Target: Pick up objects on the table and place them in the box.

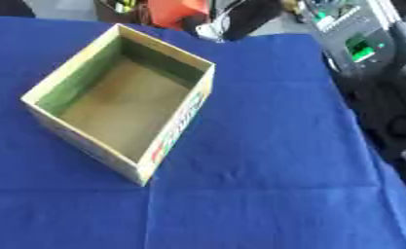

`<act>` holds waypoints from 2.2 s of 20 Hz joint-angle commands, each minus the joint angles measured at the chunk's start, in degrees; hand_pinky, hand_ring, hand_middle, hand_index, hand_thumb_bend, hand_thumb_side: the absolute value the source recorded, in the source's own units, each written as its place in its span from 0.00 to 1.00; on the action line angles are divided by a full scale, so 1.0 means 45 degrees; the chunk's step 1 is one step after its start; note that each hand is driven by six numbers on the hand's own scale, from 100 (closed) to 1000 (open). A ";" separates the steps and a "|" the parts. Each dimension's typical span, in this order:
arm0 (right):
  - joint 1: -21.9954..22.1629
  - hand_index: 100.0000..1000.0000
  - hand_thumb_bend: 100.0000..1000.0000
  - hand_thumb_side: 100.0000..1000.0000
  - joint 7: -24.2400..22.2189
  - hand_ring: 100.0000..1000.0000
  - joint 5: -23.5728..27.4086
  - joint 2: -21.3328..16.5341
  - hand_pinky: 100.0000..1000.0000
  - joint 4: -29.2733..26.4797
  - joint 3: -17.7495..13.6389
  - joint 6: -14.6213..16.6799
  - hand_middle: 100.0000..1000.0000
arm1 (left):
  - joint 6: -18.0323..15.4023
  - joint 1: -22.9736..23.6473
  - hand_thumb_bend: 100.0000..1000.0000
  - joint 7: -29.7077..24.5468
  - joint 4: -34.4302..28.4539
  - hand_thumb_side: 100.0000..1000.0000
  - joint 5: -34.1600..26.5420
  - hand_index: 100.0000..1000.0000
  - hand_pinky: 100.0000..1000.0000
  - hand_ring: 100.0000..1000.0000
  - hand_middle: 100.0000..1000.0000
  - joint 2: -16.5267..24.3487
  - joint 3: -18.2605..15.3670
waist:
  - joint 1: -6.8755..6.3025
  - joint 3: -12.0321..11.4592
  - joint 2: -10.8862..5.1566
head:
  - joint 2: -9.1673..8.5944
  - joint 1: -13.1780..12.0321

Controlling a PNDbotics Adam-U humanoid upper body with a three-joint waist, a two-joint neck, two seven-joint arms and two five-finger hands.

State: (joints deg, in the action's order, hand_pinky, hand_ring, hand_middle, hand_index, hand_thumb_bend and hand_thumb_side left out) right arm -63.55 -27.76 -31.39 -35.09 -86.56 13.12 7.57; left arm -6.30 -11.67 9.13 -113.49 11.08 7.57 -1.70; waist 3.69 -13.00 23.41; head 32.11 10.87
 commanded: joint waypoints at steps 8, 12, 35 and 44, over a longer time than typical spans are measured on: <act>-0.0721 0.30 0.00 0.26 0.1217 0.50 -0.3182 0.2373 0.68 0.2742 -0.0200 0.0248 0.20 | -0.0044 -0.0235 0.00 -0.0153 -0.0245 0.83 -0.0146 0.73 0.24 0.53 0.59 0.0068 0.0150 | -0.0087 -0.0278 -0.0086 | -0.0214 0.0330; -0.0610 0.30 0.00 0.25 0.1682 0.50 -0.4175 0.2970 0.68 0.3244 -0.0195 0.0239 0.20 | -0.0056 -0.0274 0.00 -0.0164 -0.0245 0.83 -0.0164 0.73 0.24 0.53 0.59 0.0043 0.0153 | -0.0099 -0.0344 -0.0028 | -0.0256 0.0393; -0.0498 0.44 0.00 0.36 0.0597 0.59 -0.6304 0.3746 0.68 0.4848 0.0591 0.1635 0.29 | -0.0096 -0.0329 0.00 -0.0158 -0.0245 0.83 -0.0137 0.73 0.25 0.53 0.59 0.0066 0.0148 | -0.0042 -0.0463 0.0104 | -0.0082 0.0486; -0.0469 0.94 0.11 0.80 -0.1719 0.91 -0.6057 0.3479 0.84 0.4008 0.0702 0.2484 0.86 | -0.0065 -0.0313 0.00 -0.0183 -0.0245 0.83 -0.0131 0.73 0.25 0.53 0.59 0.0066 0.0144 | -0.0074 -0.0388 0.0039 | -0.0133 0.0431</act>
State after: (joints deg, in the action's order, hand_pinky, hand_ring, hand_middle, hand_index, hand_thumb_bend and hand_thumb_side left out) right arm -64.54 -34.55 -58.89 -18.07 -66.71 16.62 18.52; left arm -6.63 -12.70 8.32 -113.49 10.35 7.49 -1.20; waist 3.80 -14.79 25.07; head 31.65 12.97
